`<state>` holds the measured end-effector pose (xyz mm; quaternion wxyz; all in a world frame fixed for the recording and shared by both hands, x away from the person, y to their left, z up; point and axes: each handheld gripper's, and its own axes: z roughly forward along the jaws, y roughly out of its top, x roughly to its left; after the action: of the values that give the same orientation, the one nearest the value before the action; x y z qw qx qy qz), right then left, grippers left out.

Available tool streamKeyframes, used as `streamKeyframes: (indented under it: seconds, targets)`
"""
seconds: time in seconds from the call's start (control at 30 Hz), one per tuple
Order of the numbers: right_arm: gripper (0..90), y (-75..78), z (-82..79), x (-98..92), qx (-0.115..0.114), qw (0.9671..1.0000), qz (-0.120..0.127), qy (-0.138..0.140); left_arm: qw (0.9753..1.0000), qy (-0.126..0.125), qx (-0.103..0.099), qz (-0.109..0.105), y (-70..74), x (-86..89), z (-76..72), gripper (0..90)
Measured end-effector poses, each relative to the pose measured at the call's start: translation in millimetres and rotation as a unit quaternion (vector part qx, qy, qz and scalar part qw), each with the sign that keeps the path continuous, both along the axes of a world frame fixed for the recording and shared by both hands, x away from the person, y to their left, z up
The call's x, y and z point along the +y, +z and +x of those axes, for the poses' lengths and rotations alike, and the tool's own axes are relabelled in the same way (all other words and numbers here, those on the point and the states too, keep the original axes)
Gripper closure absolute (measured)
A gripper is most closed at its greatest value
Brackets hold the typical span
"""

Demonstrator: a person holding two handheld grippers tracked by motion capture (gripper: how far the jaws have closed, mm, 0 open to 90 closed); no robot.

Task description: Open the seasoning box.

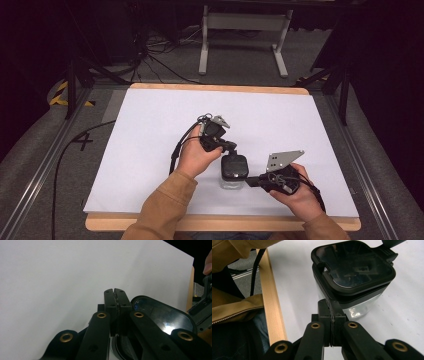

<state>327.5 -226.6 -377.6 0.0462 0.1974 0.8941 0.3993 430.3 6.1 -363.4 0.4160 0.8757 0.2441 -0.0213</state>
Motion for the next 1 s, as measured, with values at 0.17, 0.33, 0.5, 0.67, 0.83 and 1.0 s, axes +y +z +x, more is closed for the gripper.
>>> streamKeyframes:
  seconds: [0.17,0.33,0.5,0.67,0.83,1.0]
  targets:
    - [89.9,0.4,0.2,1.4,-0.008,0.9999,0.005,-0.010,1.0000,0.002,0.002,-0.003,-0.3,0.4,-0.1,90.0]
    - [89.9,1.2,-0.4,1.7,-0.014,0.9998,0.008,-0.013,1.0000,0.007,0.002,-0.003,0.2,0.7,-0.8,90.0]
    - [89.9,2.8,0.0,1.2,-0.019,0.9996,0.014,-0.015,0.9998,0.008,-0.017,-0.010,12.3,5.4,-9.1,90.0]
    - [89.9,6.5,1.6,1.9,-0.024,0.9994,0.020,-0.014,0.9994,0.005,-0.031,-0.015,27.1,14.2,-24.3,90.0]
    - [89.9,15.6,6.3,1.1,-0.034,0.9987,0.036,-0.014,0.9989,-0.006,-0.037,-0.029,42.1,23.4,-43.0,90.0]
    - [89.9,21.1,11.5,2.0,-0.041,0.9979,0.048,-0.014,0.9986,-0.020,-0.043,-0.025,53.3,29.2,-62.4,90.0]
